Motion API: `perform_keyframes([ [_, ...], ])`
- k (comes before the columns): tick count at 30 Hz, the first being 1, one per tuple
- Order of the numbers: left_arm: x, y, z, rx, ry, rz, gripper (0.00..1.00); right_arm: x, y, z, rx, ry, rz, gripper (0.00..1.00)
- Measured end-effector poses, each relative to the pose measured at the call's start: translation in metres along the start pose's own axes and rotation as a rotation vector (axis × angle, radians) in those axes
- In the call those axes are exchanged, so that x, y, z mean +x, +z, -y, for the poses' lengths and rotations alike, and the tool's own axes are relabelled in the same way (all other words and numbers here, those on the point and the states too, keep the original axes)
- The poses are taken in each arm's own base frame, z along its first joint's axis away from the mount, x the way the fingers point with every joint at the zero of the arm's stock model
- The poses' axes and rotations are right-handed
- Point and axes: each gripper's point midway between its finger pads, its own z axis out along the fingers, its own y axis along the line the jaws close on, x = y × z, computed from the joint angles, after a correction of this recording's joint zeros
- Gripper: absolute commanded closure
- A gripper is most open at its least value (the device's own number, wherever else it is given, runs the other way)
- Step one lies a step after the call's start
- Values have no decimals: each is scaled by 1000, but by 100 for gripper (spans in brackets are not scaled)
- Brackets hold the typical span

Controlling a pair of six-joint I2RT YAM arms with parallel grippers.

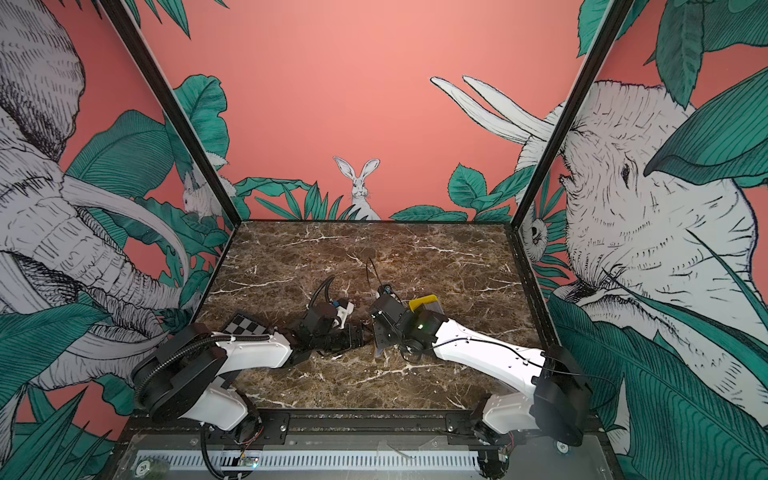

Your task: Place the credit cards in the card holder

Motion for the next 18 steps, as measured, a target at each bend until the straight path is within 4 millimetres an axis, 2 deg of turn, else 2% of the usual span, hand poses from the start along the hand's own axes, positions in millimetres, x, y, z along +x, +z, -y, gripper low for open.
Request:
perform_keyframes([
  [8,-7,-7,-3,-21,-11,37,23,1,0,7,36,4,-1,100],
  [18,-12,-28,-26,-90,-44,68,31,6,4,17,92,14,-15,100],
])
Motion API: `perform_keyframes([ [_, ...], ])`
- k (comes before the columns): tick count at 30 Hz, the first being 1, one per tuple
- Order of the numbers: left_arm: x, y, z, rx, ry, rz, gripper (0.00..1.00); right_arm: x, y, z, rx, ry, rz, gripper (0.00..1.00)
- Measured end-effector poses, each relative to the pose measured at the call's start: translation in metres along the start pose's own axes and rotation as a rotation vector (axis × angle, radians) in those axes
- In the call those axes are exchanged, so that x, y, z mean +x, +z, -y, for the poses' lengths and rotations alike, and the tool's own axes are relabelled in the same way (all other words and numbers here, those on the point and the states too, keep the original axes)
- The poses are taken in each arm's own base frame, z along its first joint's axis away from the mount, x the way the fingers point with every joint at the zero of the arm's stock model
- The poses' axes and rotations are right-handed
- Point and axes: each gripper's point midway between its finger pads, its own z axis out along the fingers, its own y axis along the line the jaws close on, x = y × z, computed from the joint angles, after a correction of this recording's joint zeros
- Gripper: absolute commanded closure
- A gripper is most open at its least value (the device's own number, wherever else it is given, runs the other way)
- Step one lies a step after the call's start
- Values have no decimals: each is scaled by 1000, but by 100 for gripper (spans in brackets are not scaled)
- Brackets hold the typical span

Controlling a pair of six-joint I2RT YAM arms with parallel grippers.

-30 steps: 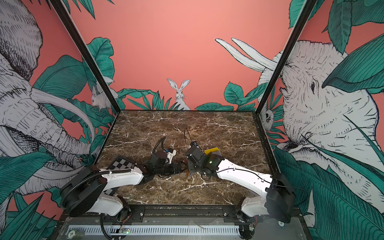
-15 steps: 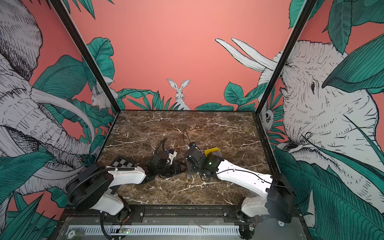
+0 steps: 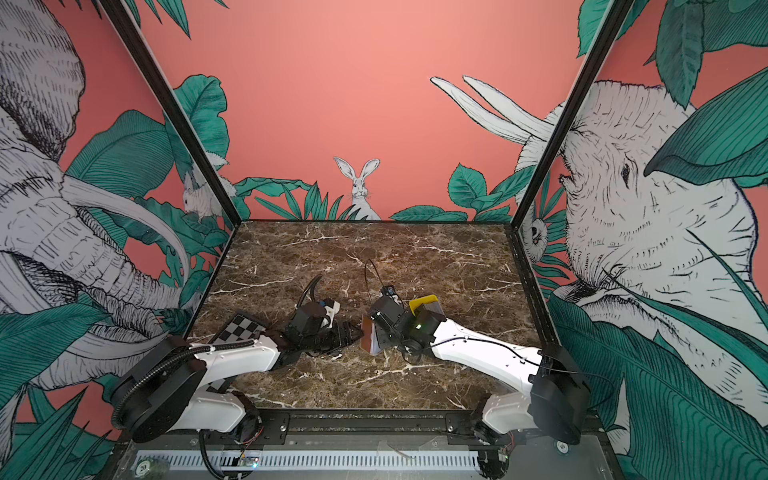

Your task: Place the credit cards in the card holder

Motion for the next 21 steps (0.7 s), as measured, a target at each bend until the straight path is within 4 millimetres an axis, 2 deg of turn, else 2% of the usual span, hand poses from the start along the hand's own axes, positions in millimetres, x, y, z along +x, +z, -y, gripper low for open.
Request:
perform_keyframes([
  [4,2,-1,-6,-20,-3,-10,38,6,7,2,21,-8,-24,99],
  [10,10,-1,-16,-40,-10,-31,47,23,22,10,45,-6,-66,90],
  [14,14,-1,-21,-50,-7,-43,48,38,33,18,47,15,-102,80],
  [16,15,-1,-22,-52,-2,-46,48,43,36,20,39,25,-116,72],
  [19,17,0,-23,-43,0,-47,48,47,40,16,0,44,-119,65],
  [21,18,1,-23,-29,3,-43,49,48,41,11,-36,58,-121,64],
])
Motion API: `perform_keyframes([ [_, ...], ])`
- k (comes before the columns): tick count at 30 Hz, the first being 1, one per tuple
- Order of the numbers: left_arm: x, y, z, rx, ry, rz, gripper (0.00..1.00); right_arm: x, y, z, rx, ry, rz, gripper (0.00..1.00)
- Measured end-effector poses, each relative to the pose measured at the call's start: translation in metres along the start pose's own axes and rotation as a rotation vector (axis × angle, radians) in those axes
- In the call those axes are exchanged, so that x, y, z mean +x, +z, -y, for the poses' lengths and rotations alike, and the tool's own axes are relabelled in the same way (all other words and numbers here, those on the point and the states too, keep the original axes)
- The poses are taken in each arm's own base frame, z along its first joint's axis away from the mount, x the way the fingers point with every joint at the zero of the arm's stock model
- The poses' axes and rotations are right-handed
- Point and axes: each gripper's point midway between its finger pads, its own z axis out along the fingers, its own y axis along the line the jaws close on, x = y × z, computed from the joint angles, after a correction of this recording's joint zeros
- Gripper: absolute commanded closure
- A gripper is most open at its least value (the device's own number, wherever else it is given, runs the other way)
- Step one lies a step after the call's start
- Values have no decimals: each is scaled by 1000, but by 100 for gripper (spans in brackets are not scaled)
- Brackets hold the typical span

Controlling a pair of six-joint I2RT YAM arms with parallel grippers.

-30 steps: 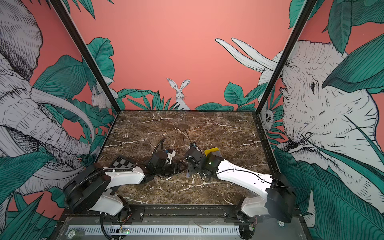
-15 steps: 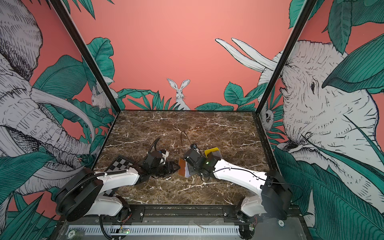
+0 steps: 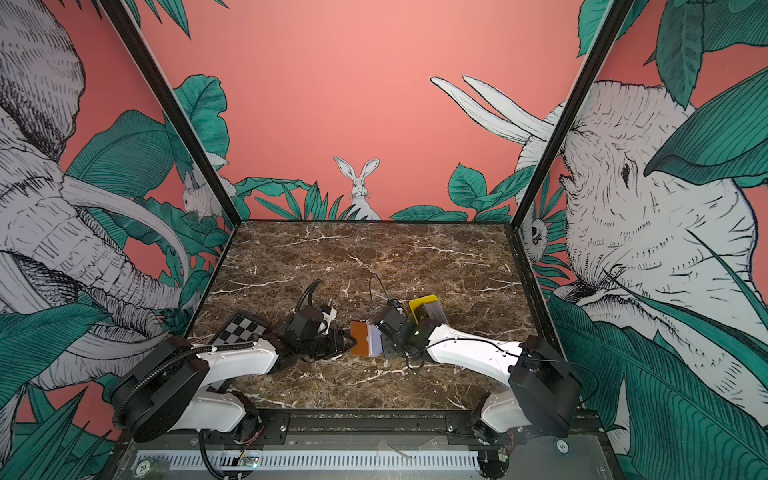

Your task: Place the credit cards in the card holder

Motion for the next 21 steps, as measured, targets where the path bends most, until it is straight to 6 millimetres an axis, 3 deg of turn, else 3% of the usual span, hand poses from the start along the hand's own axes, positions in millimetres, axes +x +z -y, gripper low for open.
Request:
perform_keyframes([
  [14,3,2,4,41,29,-4,52,-33,-27,-52,-281,30,126,64],
  [21,10,-8,1,41,31,3,52,-35,-26,-51,-279,29,142,62],
])
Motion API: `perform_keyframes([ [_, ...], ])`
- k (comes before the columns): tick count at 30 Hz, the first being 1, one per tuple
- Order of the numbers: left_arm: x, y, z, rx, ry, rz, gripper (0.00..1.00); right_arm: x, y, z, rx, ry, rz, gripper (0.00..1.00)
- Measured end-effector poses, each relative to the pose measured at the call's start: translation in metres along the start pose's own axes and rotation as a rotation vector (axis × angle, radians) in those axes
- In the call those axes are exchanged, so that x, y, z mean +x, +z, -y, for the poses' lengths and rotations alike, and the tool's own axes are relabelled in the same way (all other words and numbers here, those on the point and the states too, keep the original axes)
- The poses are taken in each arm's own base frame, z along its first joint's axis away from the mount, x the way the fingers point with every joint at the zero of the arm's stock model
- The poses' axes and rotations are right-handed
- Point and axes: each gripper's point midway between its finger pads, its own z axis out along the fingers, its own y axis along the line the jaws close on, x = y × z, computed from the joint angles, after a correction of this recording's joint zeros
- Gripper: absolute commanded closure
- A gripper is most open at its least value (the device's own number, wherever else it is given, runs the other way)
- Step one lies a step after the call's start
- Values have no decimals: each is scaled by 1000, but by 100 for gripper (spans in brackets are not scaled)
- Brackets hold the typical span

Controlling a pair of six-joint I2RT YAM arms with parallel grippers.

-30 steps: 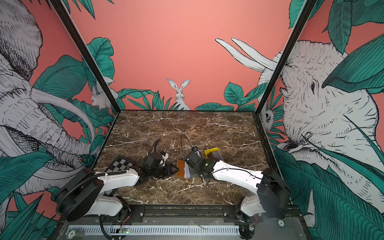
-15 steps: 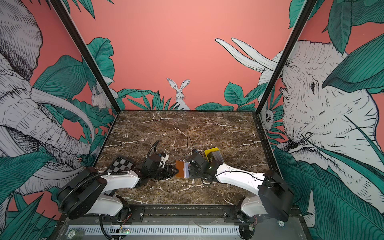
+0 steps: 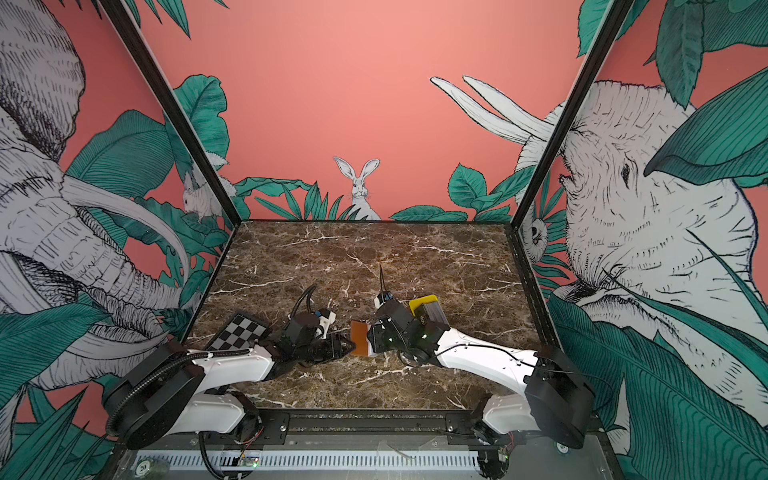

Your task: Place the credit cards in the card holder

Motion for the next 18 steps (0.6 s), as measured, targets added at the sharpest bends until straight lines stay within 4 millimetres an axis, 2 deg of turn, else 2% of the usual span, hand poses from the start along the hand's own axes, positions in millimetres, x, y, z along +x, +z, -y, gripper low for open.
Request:
perform_keyframes([
  [7,2,1,-1,-1,-3,-5,52,-3,6,-4,-35,1,0,69],
  [12,4,5,2,6,0,-13,52,8,30,-4,-52,31,-57,71],
  [15,6,6,4,12,7,-16,52,20,45,2,-31,50,-103,72],
  [18,8,6,7,23,8,-16,52,32,57,9,-12,69,-145,67],
])
